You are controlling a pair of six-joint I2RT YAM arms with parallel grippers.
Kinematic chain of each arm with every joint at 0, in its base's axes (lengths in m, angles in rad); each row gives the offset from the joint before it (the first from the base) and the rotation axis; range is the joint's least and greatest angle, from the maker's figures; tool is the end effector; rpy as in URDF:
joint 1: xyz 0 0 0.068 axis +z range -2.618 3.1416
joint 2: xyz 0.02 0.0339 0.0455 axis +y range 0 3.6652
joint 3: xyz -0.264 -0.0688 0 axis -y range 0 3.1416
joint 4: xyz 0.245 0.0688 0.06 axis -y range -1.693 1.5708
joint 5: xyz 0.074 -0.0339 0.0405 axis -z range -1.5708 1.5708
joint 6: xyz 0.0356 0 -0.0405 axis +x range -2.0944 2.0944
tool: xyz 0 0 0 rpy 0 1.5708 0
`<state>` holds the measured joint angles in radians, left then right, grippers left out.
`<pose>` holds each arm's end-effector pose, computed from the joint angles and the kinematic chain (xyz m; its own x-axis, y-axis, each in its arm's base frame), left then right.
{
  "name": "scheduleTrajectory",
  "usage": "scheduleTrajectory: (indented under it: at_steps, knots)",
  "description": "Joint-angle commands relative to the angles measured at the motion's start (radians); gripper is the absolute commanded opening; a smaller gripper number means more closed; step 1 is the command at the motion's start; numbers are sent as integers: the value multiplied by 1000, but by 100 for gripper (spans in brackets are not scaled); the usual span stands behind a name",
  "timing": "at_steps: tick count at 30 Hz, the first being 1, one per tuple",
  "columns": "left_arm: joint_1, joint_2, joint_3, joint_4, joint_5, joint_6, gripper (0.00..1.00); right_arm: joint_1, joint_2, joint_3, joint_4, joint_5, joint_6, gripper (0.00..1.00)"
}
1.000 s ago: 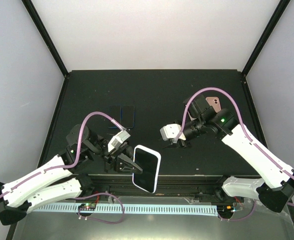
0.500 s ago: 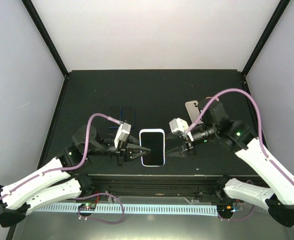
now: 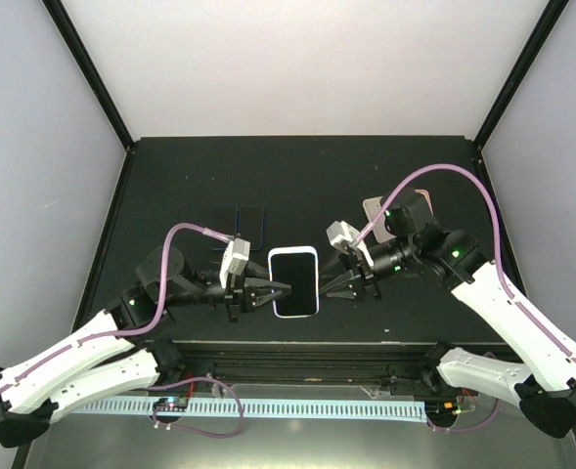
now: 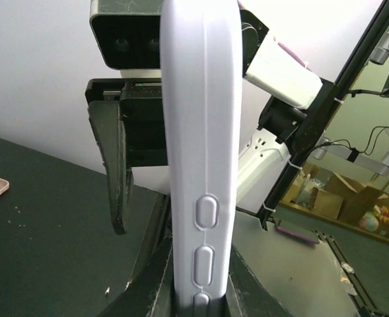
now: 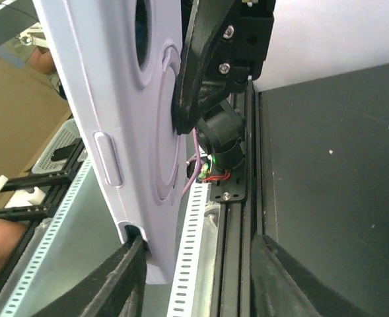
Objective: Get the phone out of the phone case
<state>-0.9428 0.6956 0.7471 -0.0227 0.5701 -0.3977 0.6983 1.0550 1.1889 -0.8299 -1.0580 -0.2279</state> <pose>0.0801 -0.1431 0.3582 -0.3710 -0.0440 -0.9276 0.9268 0.0445 -0.3728 0.1292 0.1490 0.3767 -0.2914 -0.3893 -0.8738 -0.9172 -0.1459 0.3709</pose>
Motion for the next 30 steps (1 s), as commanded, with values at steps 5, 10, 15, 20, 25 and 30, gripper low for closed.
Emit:
scheduleTrajectory:
  at_steps: [5, 10, 15, 20, 25, 30]
  knots:
    - [-4, -3, -5, 21, -175, 24, 2, 20, 2, 63, 31, -210, -59, 57]
    - [-4, 9, -17, 41, -165, 2, 1, 19, 21, 54, 160, -163, 80, 41]
    - [-4, 13, -18, 41, -165, -2, 2, 19, 53, 63, 171, -81, 104, 20]
    - [-4, 27, 8, -17, -162, 20, 19, 20, 59, 52, 173, -66, 90, 1]
    - [-2, 0, 88, -180, -263, 108, 63, 20, 45, 19, 137, 7, 39, 1]
    - [4, 9, 148, -254, -283, 184, 63, 20, 43, -3, 117, 14, 9, 1]
